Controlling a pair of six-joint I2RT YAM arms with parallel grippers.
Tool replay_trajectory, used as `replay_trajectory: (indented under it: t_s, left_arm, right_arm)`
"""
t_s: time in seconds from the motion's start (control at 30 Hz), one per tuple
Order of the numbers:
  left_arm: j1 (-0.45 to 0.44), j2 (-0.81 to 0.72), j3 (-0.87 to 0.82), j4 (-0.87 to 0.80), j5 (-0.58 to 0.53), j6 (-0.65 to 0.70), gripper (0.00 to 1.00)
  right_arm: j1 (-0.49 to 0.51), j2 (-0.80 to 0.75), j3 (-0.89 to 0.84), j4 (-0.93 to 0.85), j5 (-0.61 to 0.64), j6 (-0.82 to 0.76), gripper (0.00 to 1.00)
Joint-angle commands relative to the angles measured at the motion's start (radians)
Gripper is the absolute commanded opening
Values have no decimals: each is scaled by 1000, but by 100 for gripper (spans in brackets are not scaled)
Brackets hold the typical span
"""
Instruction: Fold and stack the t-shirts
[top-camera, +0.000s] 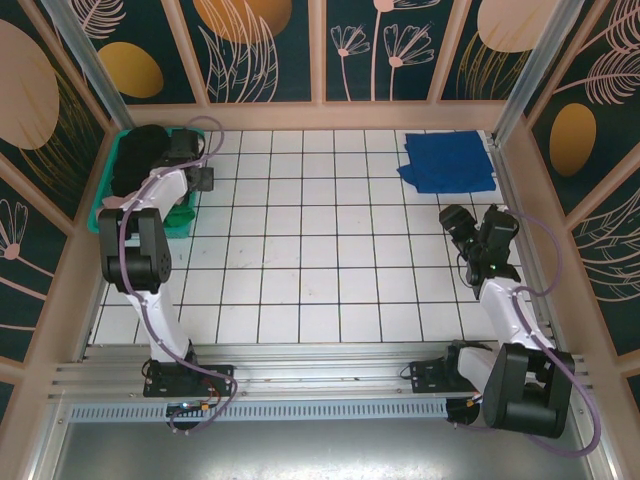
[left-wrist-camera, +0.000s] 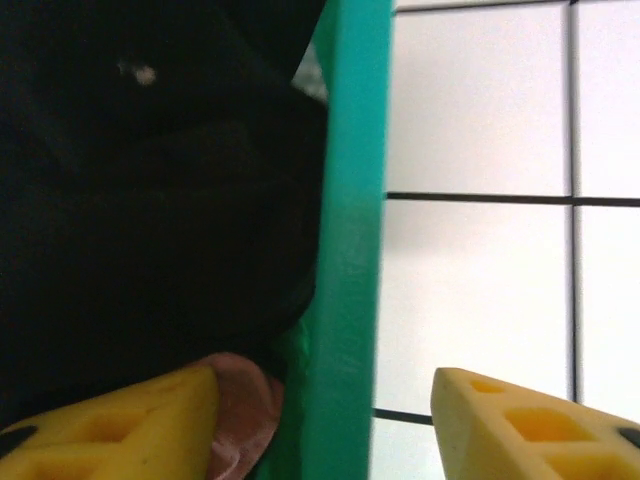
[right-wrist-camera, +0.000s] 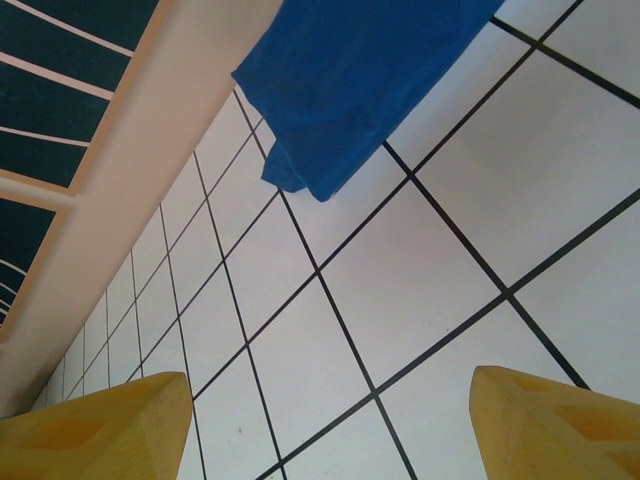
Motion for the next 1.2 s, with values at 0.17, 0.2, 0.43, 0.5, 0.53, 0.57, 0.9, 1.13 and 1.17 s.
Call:
replay_trajectory:
  t_s: [0.17,0.2,0.43,0.5,0.53,0.57,0.9,1.13,1.17]
  left_arm:
    - [18,-293,-113,-38,-151,-170,80]
    - [33,-296,-121,-40,-165,-190,82]
    - [123,-50,133,-109,-103,-158,73]
    - [147,44,235,-131,-37,-130,69]
    - [155,89,300,-159,-18,-127,66]
    - [159,127,348,-176,-15,-128,66]
    - [161,265,543,-213,187,-148,20]
    - [161,211,500,-214,259,-167,30]
    - [161,207,492,-221,253,-169,47]
  right_arm:
    - [62,-40,10,-3,40,-30,74]
    - [87,-32,16,4,48,-37,74]
    - [245,70,92,24,76,-79,73]
    - [264,82,90,42,70,-78,73]
    - [269,84,87,50,64,-76,73]
    - [274,85,85,54,62,-80,73]
    - [282,93,71,49,78,-128,71]
    - [282,106,60,71,57,-122,71]
    - [282,107,58,74,56,-122,71]
